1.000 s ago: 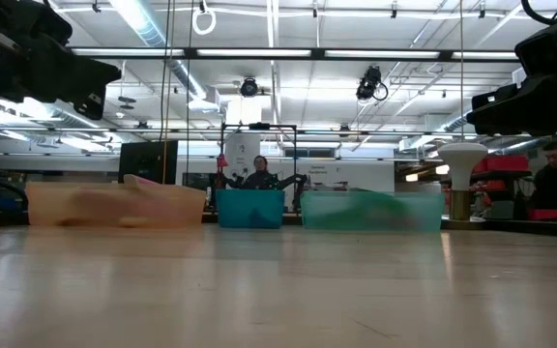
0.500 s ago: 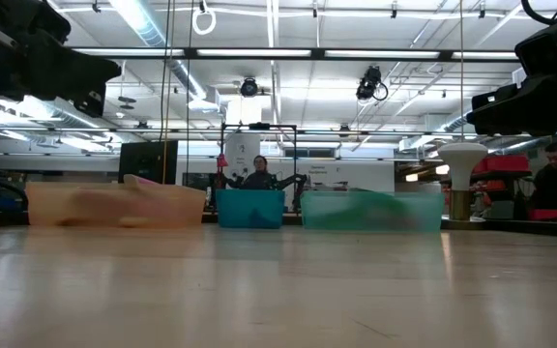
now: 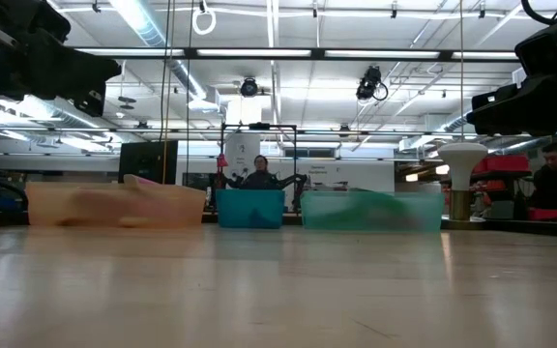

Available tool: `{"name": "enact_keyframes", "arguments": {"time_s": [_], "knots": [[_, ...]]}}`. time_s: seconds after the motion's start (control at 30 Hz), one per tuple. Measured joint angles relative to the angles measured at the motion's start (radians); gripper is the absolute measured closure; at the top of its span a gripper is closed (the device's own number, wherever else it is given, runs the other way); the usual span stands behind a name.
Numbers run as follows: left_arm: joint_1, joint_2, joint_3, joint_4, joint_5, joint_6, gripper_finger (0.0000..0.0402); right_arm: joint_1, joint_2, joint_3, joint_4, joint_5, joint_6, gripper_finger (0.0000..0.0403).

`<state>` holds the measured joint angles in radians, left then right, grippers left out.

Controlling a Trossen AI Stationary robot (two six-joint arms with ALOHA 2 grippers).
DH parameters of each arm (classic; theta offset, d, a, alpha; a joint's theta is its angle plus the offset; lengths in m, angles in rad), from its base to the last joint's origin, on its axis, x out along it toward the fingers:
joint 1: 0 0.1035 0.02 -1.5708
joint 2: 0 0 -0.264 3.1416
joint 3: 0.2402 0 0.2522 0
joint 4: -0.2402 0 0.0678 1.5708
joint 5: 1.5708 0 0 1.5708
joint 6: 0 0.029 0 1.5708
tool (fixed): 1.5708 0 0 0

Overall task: Pick and place Stapler, Stapler remover, tape
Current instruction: Return to Home Position

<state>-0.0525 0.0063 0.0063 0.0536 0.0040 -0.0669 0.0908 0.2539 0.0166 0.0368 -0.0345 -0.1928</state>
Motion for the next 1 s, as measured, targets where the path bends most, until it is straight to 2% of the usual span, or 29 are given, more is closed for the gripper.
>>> {"name": "enact_keyframes", "arguments": {"time_s": [0.27,0.67,0.77,1.0], "knots": [[0.0,0.0,0.0,0.001,0.0,0.0,0.0372,0.0,-0.014,0.0,0.0,0.0,0.0,0.0378],[0.0,0.0,0.0,0.002,0.0,0.0,0.0372,0.0,-0.114,0.0,-0.025,0.0,0.001,0.0378],[0.0,0.0,0.0,0.002,0.0,0.001,0.0372,0.0,-0.141,0.0,-0.024,0.001,0.051,0.0378],[0.0,0.0,0.0,0.002,0.0,0.0,0.0372,-0.011,-0.172,0.0,-0.03,0.034,0.054,0.0378]]}}
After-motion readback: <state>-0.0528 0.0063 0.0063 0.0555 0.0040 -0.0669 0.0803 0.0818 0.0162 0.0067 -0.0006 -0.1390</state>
